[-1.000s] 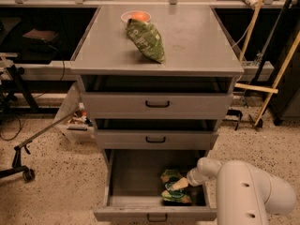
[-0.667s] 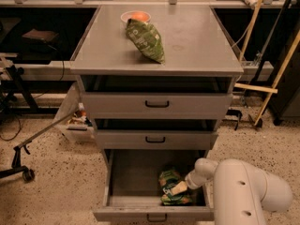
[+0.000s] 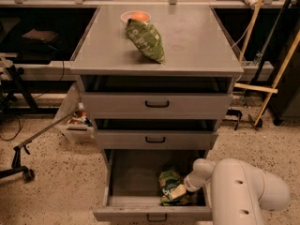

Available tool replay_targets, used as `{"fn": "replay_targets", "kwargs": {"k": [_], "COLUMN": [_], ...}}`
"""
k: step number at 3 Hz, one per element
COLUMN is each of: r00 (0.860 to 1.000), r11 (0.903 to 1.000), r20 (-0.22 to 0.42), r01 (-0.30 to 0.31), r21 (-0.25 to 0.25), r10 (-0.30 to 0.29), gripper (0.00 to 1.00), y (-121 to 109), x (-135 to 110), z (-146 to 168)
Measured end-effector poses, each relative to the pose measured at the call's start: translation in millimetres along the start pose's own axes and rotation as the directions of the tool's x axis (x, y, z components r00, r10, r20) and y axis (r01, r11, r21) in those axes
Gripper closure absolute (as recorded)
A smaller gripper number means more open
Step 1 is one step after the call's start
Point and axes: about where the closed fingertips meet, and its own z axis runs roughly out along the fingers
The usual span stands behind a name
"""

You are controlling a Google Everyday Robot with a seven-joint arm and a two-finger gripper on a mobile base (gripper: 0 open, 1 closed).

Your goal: Pick green rice chip bag from bottom drawer and place on counter

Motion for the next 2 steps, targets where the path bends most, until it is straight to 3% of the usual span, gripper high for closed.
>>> {"fn": "replay_targets", "kwargs": {"k": [1,2], "r00": [0.998,0.998], "r11": [0.9966,0.9966], "r20": [-0.045,-0.046], "r01": [0.046,0.046], "r21": [-0.069,-0.069], "r10": [-0.049,-0.049], "gripper": [0.0,0.0], "y": [16.0,16.0], "x": [9.0,9.0], "z": [15.4,15.4]}}
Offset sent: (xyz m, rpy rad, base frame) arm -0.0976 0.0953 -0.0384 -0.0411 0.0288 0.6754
